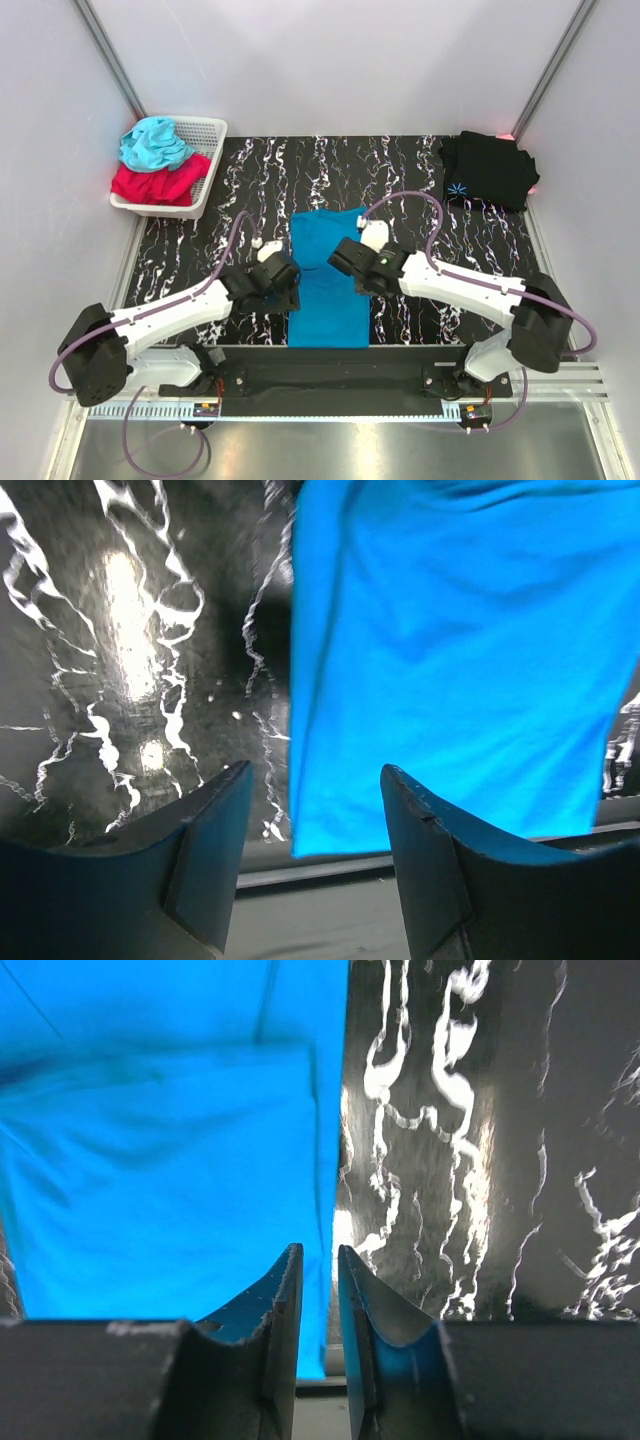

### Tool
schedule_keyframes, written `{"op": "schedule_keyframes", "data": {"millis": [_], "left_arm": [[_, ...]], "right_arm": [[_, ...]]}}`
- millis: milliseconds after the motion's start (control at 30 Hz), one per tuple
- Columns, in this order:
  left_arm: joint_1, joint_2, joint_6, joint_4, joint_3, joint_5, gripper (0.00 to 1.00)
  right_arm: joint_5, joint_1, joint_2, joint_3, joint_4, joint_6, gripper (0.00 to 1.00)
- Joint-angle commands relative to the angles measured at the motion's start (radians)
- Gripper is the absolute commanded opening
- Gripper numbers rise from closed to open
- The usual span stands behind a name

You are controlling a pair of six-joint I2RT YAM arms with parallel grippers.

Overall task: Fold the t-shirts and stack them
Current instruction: Fold the tshirt

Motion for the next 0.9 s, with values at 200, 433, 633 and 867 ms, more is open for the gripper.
{"op": "schedule_keyframes", "data": {"millis": [200,433,633,867], "left_arm": [[0.089,-0.325,-0.045,0.216,-0.294,0.292,0.61],[0.112,-0.427,-0.086,0.305,-0.42,0.449,0.63],[0.113,-0.39,-0.114,0.403,-0.495,0.509,0.62],[0.113,-0.374,-0.095,0.389,-0.516,0.469,0.63]], "right_arm": [[-0.233,0.005,-0.302,-0.395,0.196,0.088,0.27],[-0.321,0.011,-0.5,-0.512,0.205,0.134,0.29],[-0.419,0.022,-0.502,-0.569,0.292,0.137,0.27],[-0.451,0.051,-0.465,-0.612,0.376,0.141,0.36]]}}
